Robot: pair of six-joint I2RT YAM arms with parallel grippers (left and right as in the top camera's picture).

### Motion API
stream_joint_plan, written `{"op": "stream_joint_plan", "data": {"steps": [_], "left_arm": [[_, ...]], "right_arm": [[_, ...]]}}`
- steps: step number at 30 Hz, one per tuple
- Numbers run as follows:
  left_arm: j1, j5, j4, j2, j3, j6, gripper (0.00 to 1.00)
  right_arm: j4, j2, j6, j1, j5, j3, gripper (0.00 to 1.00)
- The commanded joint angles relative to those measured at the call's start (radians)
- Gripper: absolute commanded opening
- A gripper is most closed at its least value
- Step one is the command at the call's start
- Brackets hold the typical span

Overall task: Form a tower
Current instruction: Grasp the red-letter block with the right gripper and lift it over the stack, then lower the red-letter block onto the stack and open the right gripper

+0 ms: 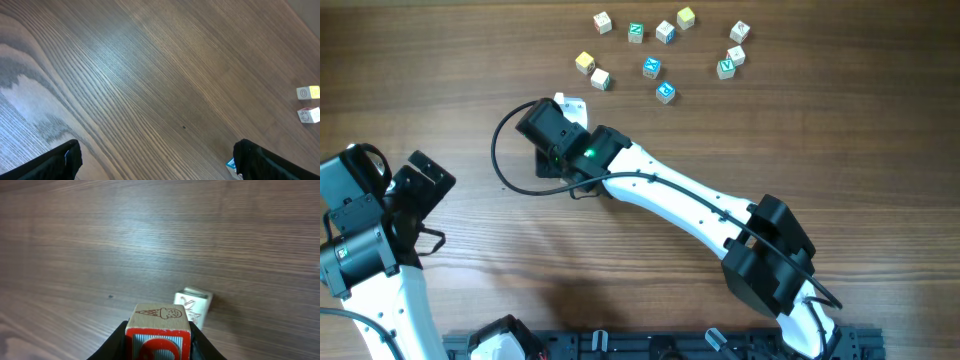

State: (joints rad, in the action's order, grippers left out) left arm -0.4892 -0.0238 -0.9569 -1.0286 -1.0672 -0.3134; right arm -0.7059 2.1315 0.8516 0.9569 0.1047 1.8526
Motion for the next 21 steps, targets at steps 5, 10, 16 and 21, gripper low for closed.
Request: {"op": "stream_joint_plan", "data": {"steps": [5,10,16,21], "left_arm": [[0.005,0.017,-0.001,-0.001,-0.019,-0.01,1.0],[0.005,0.017,-0.001,-0.001,-0.019,-0.01,1.0],[0.005,0.017,-0.001,-0.001,-0.019,-0.01,1.0],[0.005,0.017,-0.001,-0.001,-0.019,-0.01,1.0]], "right_arm": [[-0.008,0.055,0.02,-0.001,0.071,0.008,0.19],[-0.016,0.079,0.024,0.0,0.055,0.008,0.22],[-0.016,0.092,0.042,-0.001,0.037,0.008,0.31],[-0.016,0.094,0.048,0.0,0.037,0.008,0.36]]}}
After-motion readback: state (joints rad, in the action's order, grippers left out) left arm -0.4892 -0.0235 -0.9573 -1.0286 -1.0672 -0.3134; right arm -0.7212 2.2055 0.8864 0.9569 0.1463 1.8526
